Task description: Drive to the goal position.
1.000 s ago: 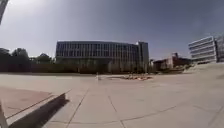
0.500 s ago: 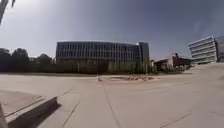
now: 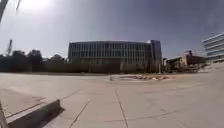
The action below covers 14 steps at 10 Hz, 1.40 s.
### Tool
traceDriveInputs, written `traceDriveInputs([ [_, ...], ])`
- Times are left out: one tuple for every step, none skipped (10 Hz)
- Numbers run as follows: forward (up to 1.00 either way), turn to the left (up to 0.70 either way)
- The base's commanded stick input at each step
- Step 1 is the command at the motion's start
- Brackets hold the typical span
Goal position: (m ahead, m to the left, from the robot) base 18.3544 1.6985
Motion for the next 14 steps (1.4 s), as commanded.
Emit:
traceDriveInputs([
  [0.7, 0.0],
  [0.7, 0.0],
  [0.7, 0.0],
  [0.7, 0.0],
  [0.7, 0.0],
  [0.7, 0.0],
  [0.7, 0.0],
  [0.7, 0.0],
  [0.7, 0.0],
  [0.7, 0.0],
  [0.7, 0.0],
  [0.7, 0.0],
  [0.7, 0.0],
  [0.7, 0.0],
])
